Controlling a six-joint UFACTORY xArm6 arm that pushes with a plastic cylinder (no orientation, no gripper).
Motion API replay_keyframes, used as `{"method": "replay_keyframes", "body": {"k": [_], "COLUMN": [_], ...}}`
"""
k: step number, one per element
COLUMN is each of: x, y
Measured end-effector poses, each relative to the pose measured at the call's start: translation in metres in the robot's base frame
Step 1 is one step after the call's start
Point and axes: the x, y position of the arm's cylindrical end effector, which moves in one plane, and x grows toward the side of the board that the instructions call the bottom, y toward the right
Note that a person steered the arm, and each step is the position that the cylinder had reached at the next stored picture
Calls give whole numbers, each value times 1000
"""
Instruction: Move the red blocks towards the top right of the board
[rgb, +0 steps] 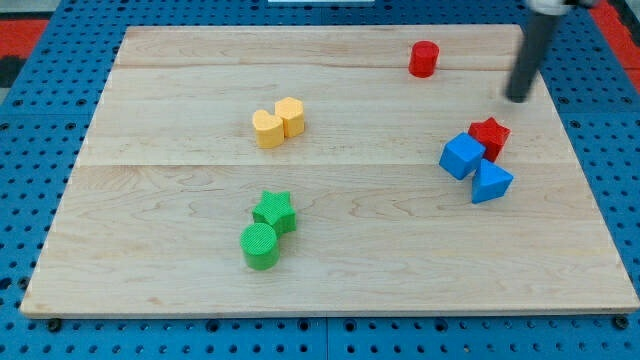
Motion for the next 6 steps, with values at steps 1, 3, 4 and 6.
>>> {"method": "replay_keyframes", "body": {"k": [1,3,4,6], "x": [75,111,86,-5], "y": [-18,-70,-97,-112]}}
